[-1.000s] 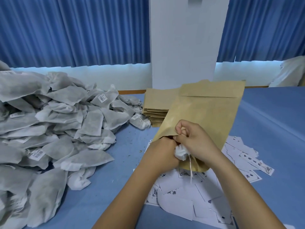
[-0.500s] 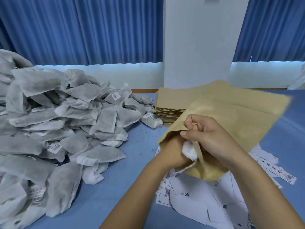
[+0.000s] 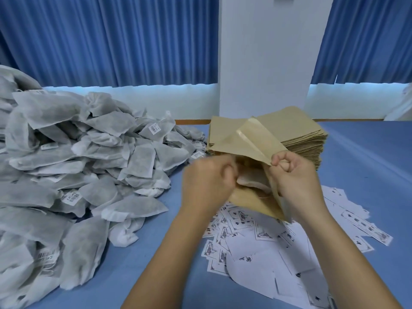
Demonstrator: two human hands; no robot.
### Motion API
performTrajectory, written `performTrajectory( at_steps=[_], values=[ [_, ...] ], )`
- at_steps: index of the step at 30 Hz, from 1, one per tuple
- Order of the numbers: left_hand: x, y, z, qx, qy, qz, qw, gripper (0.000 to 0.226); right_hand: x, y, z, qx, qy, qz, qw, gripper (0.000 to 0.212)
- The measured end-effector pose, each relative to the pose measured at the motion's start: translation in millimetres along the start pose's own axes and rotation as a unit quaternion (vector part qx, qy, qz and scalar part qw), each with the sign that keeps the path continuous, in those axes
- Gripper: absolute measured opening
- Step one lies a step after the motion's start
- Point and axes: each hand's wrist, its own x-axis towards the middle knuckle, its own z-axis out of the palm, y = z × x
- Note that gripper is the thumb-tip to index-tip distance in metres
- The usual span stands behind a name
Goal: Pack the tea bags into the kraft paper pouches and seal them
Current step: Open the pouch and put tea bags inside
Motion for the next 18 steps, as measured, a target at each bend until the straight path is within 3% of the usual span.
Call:
performTrajectory(
  at_steps=[1, 2, 3, 4, 5, 6, 7, 13, 18],
  values=[
    [3, -13, -5, 0.054, 0.055, -0.070, 0.995, 0.022, -1, 0, -1, -0.009, 0.004, -0.009, 1.000, 0.041],
    [5, -28, -7, 0.146, 0.031, -0.173, 0.974, 0.021, -3, -1, -1, -0.021, 0.010, -0.019, 1.000, 0.043],
    [4, -44, -9, 0.247, -0.059, -0.290, 0.923, 0.026, -6, -2, 1, -0.033, 0.016, -0.030, 0.999, 0.043],
    [2, -56, -11, 0.300, -0.174, -0.394, 0.851, 0.040, -9, -4, 3, -0.045, 0.020, -0.039, 0.998, 0.043],
    [-3, -66, -10, 0.297, -0.261, -0.465, 0.792, 0.056, -13, -5, 6, -0.056, 0.017, -0.047, 0.997, 0.041],
    [-8, -75, -7, 0.281, -0.307, -0.504, 0.757, 0.068, -15, -6, 10, -0.066, 0.011, -0.054, 0.996, 0.041],
    [-13, -82, -3, 0.277, -0.326, -0.507, 0.748, 0.074, -18, -6, 12, -0.073, 0.006, -0.059, 0.996, 0.040],
    [-11, -95, 8, 0.355, -0.300, -0.395, 0.792, 0.053, -30, -20, 9, -0.107, -0.027, -0.145, 0.983, 0.036],
    [-14, -70, 16, 0.342, -0.313, -0.324, 0.825, 0.038, -32, -27, 5, -0.150, 0.009, -0.182, 0.972, 0.030]
  ],
)
